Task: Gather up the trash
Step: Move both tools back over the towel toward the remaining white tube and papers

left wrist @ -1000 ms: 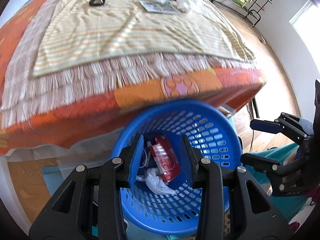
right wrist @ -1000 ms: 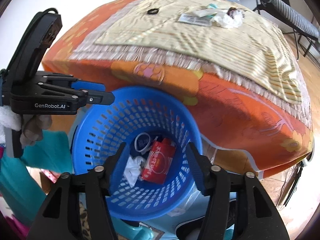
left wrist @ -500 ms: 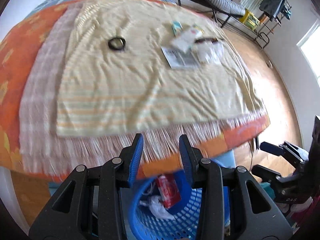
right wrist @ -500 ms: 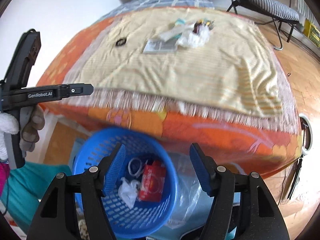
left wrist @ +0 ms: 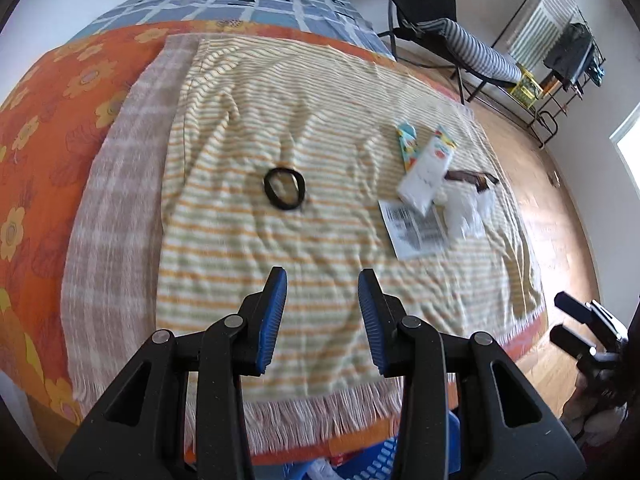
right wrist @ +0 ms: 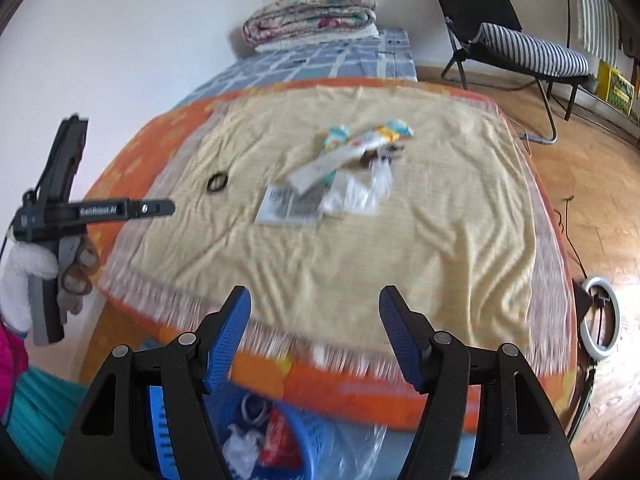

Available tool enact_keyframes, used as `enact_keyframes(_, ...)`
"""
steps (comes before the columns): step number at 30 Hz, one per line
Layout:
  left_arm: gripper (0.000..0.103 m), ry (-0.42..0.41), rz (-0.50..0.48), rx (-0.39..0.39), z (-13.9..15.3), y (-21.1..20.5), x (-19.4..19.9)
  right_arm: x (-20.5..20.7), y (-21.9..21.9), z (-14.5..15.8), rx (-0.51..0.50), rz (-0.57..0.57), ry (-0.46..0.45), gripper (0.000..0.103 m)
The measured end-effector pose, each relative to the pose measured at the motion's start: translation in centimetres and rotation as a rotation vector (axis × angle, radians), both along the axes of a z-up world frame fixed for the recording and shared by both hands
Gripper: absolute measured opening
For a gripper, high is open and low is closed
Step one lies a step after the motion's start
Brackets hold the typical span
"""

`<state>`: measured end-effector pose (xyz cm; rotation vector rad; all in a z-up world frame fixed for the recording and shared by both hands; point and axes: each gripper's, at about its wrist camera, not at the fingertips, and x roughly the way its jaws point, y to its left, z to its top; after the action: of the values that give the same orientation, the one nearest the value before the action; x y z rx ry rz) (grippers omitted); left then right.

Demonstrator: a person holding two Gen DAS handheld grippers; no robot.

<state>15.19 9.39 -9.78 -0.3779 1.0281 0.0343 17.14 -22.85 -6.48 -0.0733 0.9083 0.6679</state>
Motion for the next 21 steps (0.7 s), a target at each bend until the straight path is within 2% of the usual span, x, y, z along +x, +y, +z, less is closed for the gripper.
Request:
enact_keyframes(9, 0.037, 0.008, 0.023, -0.017, -0.8, 1.1, 3.0, 5.6, 1.4, -0.4, -0.015, -0.027, 0.029, 0.066)
enact_keyframes(15, 0.037, 0.012, 0.058, -0.045, -1.6, 2.3, 4.7, 8.9, 1.8, -1.6, 0.031, -0.059, 0.135, 0.066)
enact_keyframes(21, 0.035, 0.029, 0.103, -0.079, -2.5, 3.6, 6.3, 11.1, 2.5, -2.5, 0.047, -0.086, 0.183, 0.066)
